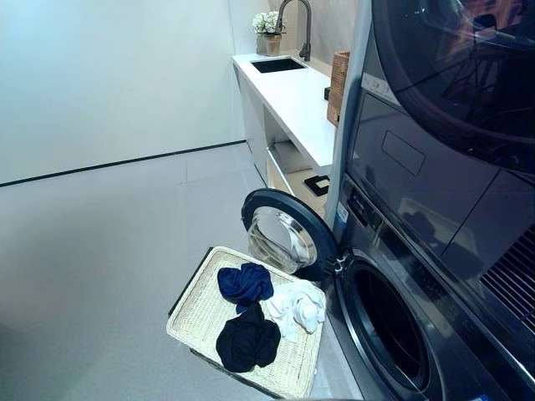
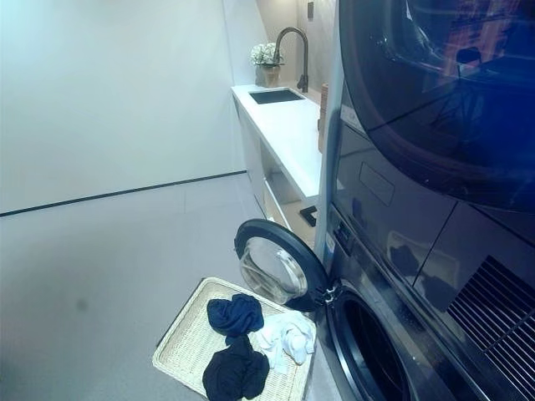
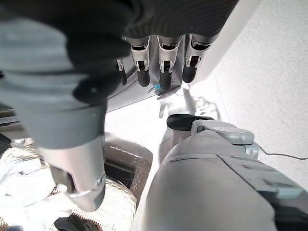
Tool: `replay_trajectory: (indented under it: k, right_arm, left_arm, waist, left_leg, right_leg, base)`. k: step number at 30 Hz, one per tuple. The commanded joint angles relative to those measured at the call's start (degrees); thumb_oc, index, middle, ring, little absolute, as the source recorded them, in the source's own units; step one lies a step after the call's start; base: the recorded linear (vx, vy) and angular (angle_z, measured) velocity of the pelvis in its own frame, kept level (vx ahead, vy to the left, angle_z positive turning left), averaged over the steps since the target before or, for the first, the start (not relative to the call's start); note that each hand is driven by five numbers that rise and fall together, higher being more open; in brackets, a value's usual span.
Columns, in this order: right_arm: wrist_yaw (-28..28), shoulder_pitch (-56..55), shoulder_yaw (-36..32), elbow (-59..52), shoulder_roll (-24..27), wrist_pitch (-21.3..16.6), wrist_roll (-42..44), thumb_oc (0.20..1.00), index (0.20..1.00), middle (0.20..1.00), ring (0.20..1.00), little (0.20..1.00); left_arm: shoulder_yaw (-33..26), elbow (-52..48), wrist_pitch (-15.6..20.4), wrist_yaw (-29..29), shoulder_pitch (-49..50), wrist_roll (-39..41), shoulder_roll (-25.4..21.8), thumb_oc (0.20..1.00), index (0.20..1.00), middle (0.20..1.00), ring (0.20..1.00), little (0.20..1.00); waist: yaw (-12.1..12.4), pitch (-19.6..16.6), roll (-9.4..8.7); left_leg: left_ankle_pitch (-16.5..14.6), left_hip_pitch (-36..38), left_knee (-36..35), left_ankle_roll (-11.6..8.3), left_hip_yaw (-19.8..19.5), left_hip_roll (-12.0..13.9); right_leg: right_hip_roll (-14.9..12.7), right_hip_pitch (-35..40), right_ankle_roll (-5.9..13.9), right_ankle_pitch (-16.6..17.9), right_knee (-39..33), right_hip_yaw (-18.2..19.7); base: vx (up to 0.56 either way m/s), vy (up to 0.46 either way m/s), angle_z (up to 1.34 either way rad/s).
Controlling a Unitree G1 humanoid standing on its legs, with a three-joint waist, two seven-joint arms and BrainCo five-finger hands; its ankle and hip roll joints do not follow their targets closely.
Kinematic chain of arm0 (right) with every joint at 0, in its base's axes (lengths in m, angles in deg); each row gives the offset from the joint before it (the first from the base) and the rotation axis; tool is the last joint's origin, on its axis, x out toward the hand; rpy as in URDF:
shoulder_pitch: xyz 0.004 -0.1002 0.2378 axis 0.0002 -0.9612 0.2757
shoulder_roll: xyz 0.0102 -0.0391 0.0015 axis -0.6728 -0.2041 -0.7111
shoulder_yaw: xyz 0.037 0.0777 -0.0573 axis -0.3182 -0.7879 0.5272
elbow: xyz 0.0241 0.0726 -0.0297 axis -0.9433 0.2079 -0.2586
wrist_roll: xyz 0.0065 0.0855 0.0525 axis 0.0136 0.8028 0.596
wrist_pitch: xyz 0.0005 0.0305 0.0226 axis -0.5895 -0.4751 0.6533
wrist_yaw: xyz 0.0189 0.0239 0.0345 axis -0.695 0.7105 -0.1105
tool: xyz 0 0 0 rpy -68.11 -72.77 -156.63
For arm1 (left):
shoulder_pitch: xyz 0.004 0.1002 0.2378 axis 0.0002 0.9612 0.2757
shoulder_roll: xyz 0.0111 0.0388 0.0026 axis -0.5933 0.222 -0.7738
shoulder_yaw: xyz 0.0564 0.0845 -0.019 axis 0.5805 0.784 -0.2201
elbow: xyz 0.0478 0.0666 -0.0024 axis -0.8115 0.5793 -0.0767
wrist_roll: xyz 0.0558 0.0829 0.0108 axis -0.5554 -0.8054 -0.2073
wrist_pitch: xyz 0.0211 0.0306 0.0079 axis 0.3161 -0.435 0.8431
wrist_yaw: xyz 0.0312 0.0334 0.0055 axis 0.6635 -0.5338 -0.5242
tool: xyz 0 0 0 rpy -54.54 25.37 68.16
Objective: Put the clothes into the washing machine.
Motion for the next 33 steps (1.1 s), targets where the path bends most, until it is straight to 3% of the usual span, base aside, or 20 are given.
replay_trajectory:
  k: [1, 4, 8, 11, 12, 15, 18, 24, 25, 33]
  right_arm:
    - [-0.5, 7.3, 0.5, -1.2, 1.7, -2.7, 2.9, 1.0, 1.0, 1.0, 1.0, 1.0]
    - [0.0, 10.8, 1.2, -2.6, 2.3, -5.4, 5.3, 1.0, 1.0, 1.0, 1.0, 1.0]
    - [0.8, 15.9, 2.5, -4.1, 2.7, -7.3, 7.7, 1.0, 1.0, 1.0, 1.0, 1.0]
    - [0.8, 18.6, 3.1, -4.7, 3.1, -7.4, 9.0, 1.0, 1.0, 1.0, 1.0, 1.0]
    - [0.7, 21.4, 4.0, -5.3, 3.9, -7.4, 10.8, 1.0, 1.0, 1.0, 1.0, 1.0]
    - [0.2, 25.5, 5.1, -6.1, 5.3, -7.5, 12.7, 1.0, 1.0, 1.0, 1.0, 1.0]
    - [0.3, 28.1, 6.5, -8.2, 6.1, -8.3, 14.6, 1.0, 1.0, 1.0, 1.0, 1.0]
    - [0.7, 29.5, 7.7, -12.1, 7.5, -9.0, 16.4, 1.0, 1.0, 1.0, 1.0, 1.0]
    - [0.7, 29.7, 7.9, -13.1, 8.0, -9.4, 16.8, 1.0, 1.0, 1.0, 1.0, 1.0]
    - [1.5, 32.3, 9.0, -18.2, 10.7, -8.6, 18.7, 1.0, 1.0, 1.0, 1.0, 1.0]
  left_arm:
    - [0.4, -0.9, 5.7, -3.8, -7.1, 6.2, -1.6, 1.0, 1.0, 1.0, 1.0, 1.0]
    - [1.3, -3.7, 12.3, -8.7, -10.8, 9.7, -1.9, 1.0, 1.0, 1.0, 1.0, 1.0]
    - [1.9, -9.5, 17.9, -17.5, -15.7, 10.7, -3.1, 1.0, 1.0, 1.0, 1.0, 1.0]
    - [1.9, -11.9, 19.7, -22.5, -18.3, 9.3, -3.6, 1.0, 1.0, 1.0, 1.0, 1.0]
    - [2.0, -14.3, 21.0, -27.5, -21.0, 8.3, -4.1, 1.0, 1.0, 1.0, 1.0, 1.0]
    - [2.0, -17.8, 22.4, -34.8, -24.7, 4.1, -5.2, 1.0, 1.0, 1.0, 1.0, 1.0]
    - [3.5, -21.3, 22.5, -41.8, -28.0, -2.0, -7.1, 1.0, 1.0, 1.0, 1.0, 1.0]
    - [5.8, -23.8, 22.0, -50.5, -32.2, -12.2, -9.5, 1.0, 1.0, 1.0, 1.0, 1.0]
    - [6.5, -24.3, 21.5, -52.2, -33.3, -16.8, -10.5, 1.0, 1.0, 1.0, 1.0, 1.0]
    - [12.2, -25.2, 17.1, -55.5, -39.9, -31.3, -15.1, 1.0, 1.0, 1.0, 1.0, 1.0]
  waist:
    - [1.1, 8.2, -0.94]
    - [1.1, 12.5, -0.74]
    - [1.5, 17.4, -0.71]
    - [1.7, 19.5, -0.91]
    - [1.9, 21.7, -1.06]
    - [2.1, 24.3, -1.46]
    - [2.1, 25.6, -2.08]
    - [1.5, 25.6, -2.52]
    - [1.3, 25.6, -2.52]
    - [0.3, 25.6, -2.47]
  left_leg:
    - [-1.0, 0.3, 0.4, 1.38, 2.2, 1.3]
    - [-0.3, -3.4, 0.4, 1.81, 1.7, 0.7]
    - [0.5, -8.5, 0.4, 2.33, 0.6, -0.3]
    - [1.1, -10.7, 0.4, 2.57, 0.0, -0.8]
    - [1.6, -12.9, 1.2, 2.54, -0.7, -1.0]
    - [2.0, -16.9, 2.9, 2.41, -1.3, -1.3]
    - [2.8, -22.2, 4.9, 2.2, -1.9, -1.5]
    - [3.1, -30.6, 9.4, 1.91, -3.0, -2.0]
    - [3.0, -32.9, 10.9, 1.87, -3.4, -2.2]
    - [2.1, -43.6, 18.7, 1.63, -4.0, -3.2]
  right_leg:
    - [-5.4, -4.3, 1.84, 2.6, 2.7, -2.1]
    - [-5.0, -8.5, 1.68, 4.2, 2.6, -1.3]
    - [-4.5, -14.1, 1.66, 5.9, 2.8, -0.5]
    - [-4.5, -17.0, 1.72, 6.3, 3.8, -0.3]
    - [-4.5, -19.6, 1.76, 6.7, 4.8, -0.3]
    - [-4.4, -23.7, 1.84, 7.3, 6.4, -0.3]
    - [-4.4, -28.9, 2.12, 7.5, 8.9, -0.6]
    - [-4.3, -37.1, 2.25, 6.9, 14.1, -0.8]
    - [-4.2, -39.3, 2.2, 6.7, 15.4, -0.9]
    - [-3.7, -49.0, 2.26, 5.8, 21.9, -1.1]
  base:
    - [-0.19, 0.022, -0.01]
    - [-0.19, 0.016, 0.0]
    - [-0.16, 0.026, 0.0]
    - [-0.11, 0.014, -0.03]
    - [-0.11, 0.01, -0.04]
    - [-0.13, 0.007, -0.09]
    - [-0.1, -0.016, -0.05]
    - [-0.06, -0.03, -0.07]
    - [0.0, 0.0, 0.0]
    - [-0.02, -0.008, 0.07]
